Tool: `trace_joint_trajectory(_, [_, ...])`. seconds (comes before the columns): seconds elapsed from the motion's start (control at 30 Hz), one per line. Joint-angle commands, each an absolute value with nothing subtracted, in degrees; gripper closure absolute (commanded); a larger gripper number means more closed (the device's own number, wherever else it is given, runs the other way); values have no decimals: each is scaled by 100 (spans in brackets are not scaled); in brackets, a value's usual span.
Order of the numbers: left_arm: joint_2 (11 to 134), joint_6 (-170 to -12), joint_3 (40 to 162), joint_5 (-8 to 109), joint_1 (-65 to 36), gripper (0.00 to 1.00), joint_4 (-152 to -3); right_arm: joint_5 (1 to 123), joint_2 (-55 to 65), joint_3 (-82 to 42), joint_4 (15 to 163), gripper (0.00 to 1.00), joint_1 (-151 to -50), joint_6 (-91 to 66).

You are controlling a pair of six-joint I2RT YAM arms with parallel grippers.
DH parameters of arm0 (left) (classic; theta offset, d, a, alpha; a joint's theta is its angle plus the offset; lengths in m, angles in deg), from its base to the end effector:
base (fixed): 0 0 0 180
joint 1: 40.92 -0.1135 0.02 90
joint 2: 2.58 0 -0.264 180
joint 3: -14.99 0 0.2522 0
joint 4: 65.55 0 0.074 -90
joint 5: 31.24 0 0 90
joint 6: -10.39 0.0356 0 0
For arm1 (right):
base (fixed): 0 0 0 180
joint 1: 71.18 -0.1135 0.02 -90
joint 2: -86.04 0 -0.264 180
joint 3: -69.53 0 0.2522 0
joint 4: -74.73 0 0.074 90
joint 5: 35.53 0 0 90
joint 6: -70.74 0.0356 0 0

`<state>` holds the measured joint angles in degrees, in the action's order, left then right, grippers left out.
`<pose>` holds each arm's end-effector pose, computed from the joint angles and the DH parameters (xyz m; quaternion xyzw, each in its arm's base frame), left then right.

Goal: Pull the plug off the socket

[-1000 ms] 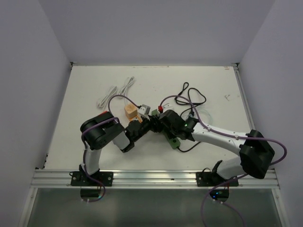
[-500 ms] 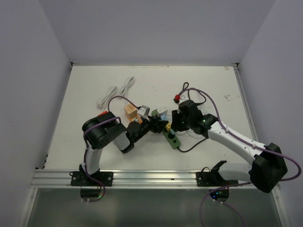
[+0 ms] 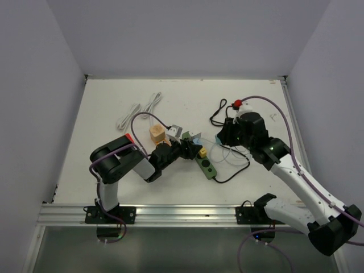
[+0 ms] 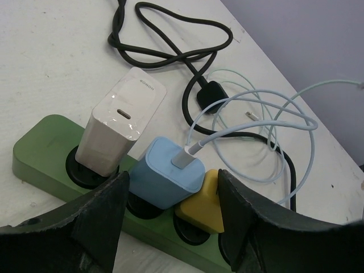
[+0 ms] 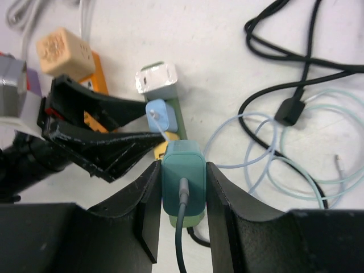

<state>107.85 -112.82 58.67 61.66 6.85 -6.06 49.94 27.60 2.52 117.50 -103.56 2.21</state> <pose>0.2167 -0.2360 0.1153 0.0785 0.7463 -0.4146 0.5148 0.1888 0.1164 0.3145 -0.0655 0.8808 0.1806 0.4327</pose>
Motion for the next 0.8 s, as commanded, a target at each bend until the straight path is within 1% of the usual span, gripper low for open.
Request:
trace_joint_trajectory(0.0, [10922, -10545, 5618, 6509, 671, 34, -3210, 5182, 3040, 14, 11969, 100, -9932, 69])
trace_joint_trajectory(0.1, [10702, -10484, 5714, 6553, 671, 33, -3482, 5262, 3075, -30, 11951, 100, -9352, 252])
trace_joint_trajectory(0.13, [10649, -10475, 5775, 6562, 671, 33, -3571, 5332, 3049, -39, 11916, 100, -8968, 288])
trace_joint_trajectory(0.2, [10447, -10475, 5794, 6606, 671, 31, -3817, 5429, 2918, -74, 11741, 100, -8536, 455])
trace_joint_trajectory(0.23, [10360, -10475, 5759, 6615, 671, 30, -3861, 5726, 2865, -74, 11636, 100, -8055, 517])
trace_joint_trajectory(0.3, [10035, -10449, 5741, 6641, 671, 28, -4019, 6043, 2638, -13, 11225, 100, -7517, 884])
trace_joint_trajectory(0.33, [9912, -10414, 5784, 6632, 671, 27, -4116, 6393, 2540, 22, 11074, 100, -6948, 1052])
trace_joint_trajectory(0.43, [9376, -10247, 5977, 6580, 671, 26, -4511, 6774, 1900, 146, 10511, 100, -6268, 1553])
trace_joint_trajectory(0.6, [8514, -9948, 6408, 6448, 689, 23, -5232, 6590, 827, 190, 9712, 100, -6134, 1932])
trace_joint_trajectory(0.77, [7978, -9676, 6760, 6325, 689, 20, -5742, 6046, -200, -99, 9473, 100, -6037, 1915])
